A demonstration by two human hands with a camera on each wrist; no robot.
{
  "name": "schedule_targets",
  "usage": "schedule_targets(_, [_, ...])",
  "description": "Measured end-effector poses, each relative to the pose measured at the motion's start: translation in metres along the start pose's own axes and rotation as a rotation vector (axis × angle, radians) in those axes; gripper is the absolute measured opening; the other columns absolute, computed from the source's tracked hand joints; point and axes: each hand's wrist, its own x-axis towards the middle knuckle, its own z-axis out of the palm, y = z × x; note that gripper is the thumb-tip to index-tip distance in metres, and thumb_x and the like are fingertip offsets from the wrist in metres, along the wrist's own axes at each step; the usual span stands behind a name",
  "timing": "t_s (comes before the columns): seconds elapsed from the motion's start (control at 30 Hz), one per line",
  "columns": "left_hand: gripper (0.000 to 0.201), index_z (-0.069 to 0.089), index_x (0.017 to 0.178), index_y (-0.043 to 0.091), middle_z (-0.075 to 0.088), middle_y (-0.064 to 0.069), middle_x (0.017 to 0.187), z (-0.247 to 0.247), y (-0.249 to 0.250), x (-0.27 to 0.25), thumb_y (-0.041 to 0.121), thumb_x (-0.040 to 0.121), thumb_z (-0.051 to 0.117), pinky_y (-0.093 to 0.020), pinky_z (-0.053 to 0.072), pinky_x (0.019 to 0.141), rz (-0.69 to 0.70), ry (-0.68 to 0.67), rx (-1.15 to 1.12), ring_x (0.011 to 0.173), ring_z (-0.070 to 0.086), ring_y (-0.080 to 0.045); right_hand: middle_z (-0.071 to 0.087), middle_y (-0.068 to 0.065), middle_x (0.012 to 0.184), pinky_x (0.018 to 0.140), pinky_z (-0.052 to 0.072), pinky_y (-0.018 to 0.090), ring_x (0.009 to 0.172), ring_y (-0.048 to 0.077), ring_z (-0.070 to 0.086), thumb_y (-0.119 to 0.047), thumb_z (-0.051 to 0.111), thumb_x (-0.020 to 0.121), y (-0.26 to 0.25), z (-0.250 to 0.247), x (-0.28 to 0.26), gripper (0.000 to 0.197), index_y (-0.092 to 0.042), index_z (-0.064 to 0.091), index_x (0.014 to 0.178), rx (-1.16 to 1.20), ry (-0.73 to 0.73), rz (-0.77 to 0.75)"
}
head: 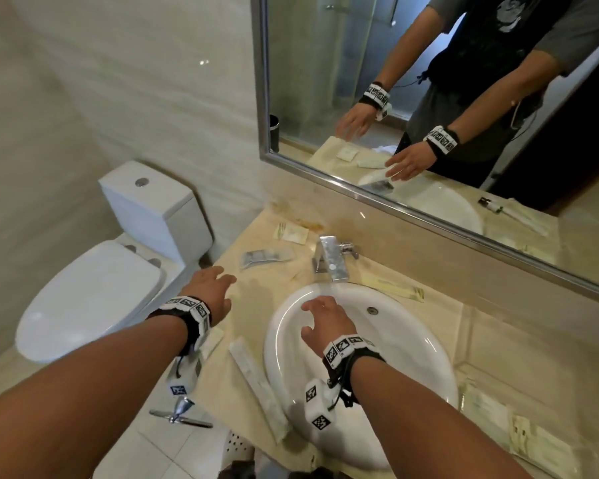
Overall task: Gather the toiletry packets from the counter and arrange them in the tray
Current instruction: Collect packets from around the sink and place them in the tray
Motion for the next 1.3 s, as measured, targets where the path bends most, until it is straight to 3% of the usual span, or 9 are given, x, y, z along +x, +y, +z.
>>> schedule_targets(0.33, [0.063, 0.032, 0.147, 0.031, 0.018, -0.002, 0.159, 0.021, -0.051, -0.014, 0.032, 0.090, 0.058, -0.043, 0.038, 0.108, 0.001, -0.116, 0.057, 0.140, 0.027, -0.030, 0.031, -0.004, 0.155, 0.107, 0.041, 0.034, 0.137, 0.019, 0.039, -0.028, 0.057, 0.092, -0.054, 0.025, 0.032, 0.048, -0.034, 0.049, 0.139, -0.029, -0.049, -0.080])
schedule_targets(0.6, [0.076, 0.026, 0.149, 0.031, 0.027, -0.002, 0.153, 0.052, -0.063, -0.011, 0.037, 0.085, 0.067, -0.038, 0.043, 0.102, 0.040, -0.255, 0.053, 0.129, 0.046, -0.028, 0.033, -0.005, 0.152, 0.105, 0.044, 0.035, 0.134, 0.019, 0.041, -0.027, 0.057, 0.090, -0.076, 0.042, 0.051, 0.048, -0.034, 0.050, 0.137, -0.053, -0.070, -0.092])
schedule_targets(0.77, [0.084, 0.028, 0.147, 0.028, 0.033, -0.006, 0.145, 0.074, -0.065, -0.005, 0.041, 0.078, 0.073, -0.042, 0.047, 0.098, 0.042, -0.296, 0.047, 0.122, 0.052, -0.031, 0.033, -0.005, 0.151, 0.105, 0.044, 0.034, 0.133, 0.019, 0.042, -0.027, 0.058, 0.089, -0.086, 0.057, 0.056, 0.049, -0.033, 0.050, 0.137, -0.057, -0.098, -0.101])
schedule_targets(1.03, [0.084, 0.027, 0.148, 0.025, 0.032, -0.010, 0.143, 0.099, -0.069, -0.001, 0.028, 0.078, 0.074, -0.042, 0.046, 0.098, 0.074, -0.278, 0.060, 0.118, 0.049, -0.034, 0.033, -0.007, 0.151, 0.104, 0.043, 0.032, 0.133, 0.018, 0.042, -0.026, 0.056, 0.088, -0.097, 0.071, 0.064, 0.049, -0.034, 0.050, 0.136, -0.057, -0.110, -0.111])
schedule_targets(1.13, [0.089, 0.022, 0.149, 0.027, 0.038, -0.010, 0.139, 0.099, -0.069, 0.004, 0.026, 0.077, 0.075, -0.039, 0.045, 0.097, 0.057, -0.303, 0.017, 0.119, 0.050, -0.033, 0.034, -0.007, 0.151, 0.104, 0.043, 0.032, 0.133, 0.018, 0.042, -0.026, 0.057, 0.087, -0.099, 0.074, 0.069, 0.049, -0.034, 0.051, 0.136, -0.052, -0.117, -0.102])
schedule_targets(1.2, [0.085, 0.023, 0.148, 0.027, 0.049, -0.009, 0.135, 0.098, -0.070, 0.009, 0.026, 0.078, 0.071, -0.035, 0.046, 0.093, 0.038, -0.337, -0.046, 0.117, 0.055, -0.031, 0.033, -0.007, 0.151, 0.103, 0.043, 0.032, 0.132, 0.018, 0.042, -0.025, 0.057, 0.088, -0.099, 0.074, 0.072, 0.049, -0.034, 0.051, 0.136, -0.051, -0.124, -0.094])
schedule_targets(1.3, [0.061, 0.035, 0.140, 0.024, 0.059, -0.007, 0.126, 0.090, -0.066, 0.018, 0.030, 0.085, 0.061, -0.034, 0.050, 0.089, 0.031, -0.347, -0.114, 0.111, 0.060, -0.029, 0.033, -0.007, 0.151, 0.103, 0.043, 0.032, 0.133, 0.018, 0.042, -0.025, 0.056, 0.088, -0.098, 0.073, 0.078, 0.050, -0.034, 0.050, 0.136, -0.054, -0.127, -0.083])
